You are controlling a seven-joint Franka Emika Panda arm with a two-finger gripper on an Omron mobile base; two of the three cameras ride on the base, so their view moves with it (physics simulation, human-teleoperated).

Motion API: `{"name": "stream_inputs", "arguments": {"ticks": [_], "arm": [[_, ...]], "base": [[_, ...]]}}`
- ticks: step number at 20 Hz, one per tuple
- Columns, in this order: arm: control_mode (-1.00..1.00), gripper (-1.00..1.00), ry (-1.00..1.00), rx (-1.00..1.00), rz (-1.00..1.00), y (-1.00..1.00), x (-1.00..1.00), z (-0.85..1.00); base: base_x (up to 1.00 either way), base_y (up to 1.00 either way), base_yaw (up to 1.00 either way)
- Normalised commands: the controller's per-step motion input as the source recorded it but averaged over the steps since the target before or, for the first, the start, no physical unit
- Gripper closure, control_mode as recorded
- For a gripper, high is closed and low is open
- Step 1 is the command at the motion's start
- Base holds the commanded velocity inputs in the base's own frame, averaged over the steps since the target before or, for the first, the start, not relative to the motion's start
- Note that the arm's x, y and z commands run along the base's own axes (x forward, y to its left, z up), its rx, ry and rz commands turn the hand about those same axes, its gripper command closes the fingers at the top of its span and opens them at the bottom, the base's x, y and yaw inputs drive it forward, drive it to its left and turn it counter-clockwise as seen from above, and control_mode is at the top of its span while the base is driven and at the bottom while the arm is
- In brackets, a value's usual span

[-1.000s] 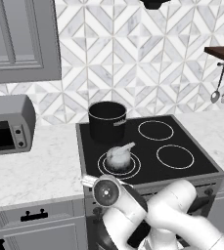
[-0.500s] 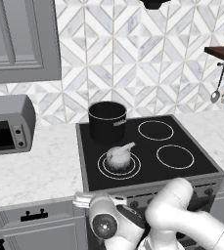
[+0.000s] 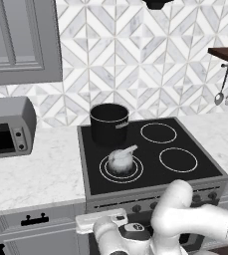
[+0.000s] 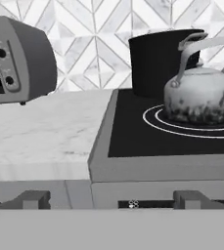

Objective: Pick the kettle from the counter and place it on a stove burner. Then turn the burner on.

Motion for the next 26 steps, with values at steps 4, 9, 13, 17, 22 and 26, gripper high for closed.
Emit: {"name": "stream_inputs", "arguments": {"ticks": [4, 9, 13, 17, 22, 26], "arm": [[-1.00, -1.00, -0.17, -0.06, 0.12, 0.19, 0.00, -0.52], [-1.00, -1.00, -0.17, -0.03, 0.04, 0.16, 0.00, -0.47], [-1.00, -1.00, -0.20, 0.00, 0.00, 0.02, 0.13, -0.34], [-1.00, -1.00, -0.15, 0.10, -0.03, -0.04, 0.15, -0.27], [-1.00, -1.00, -0.04, 0.20, 0.00, -0.21, 0.00, -0.20], [-1.00, -1.00, 0.00, 0.28, 0.00, -0.35, 0.00, -0.26]], "base": [[0.00, 0.00, 0.00], [0.00, 0.00, 0.00], [0.00, 0.00, 0.00], [0.00, 0.00, 0.00], [0.00, 0.00, 0.00], [0.00, 0.00, 0.00]]}}
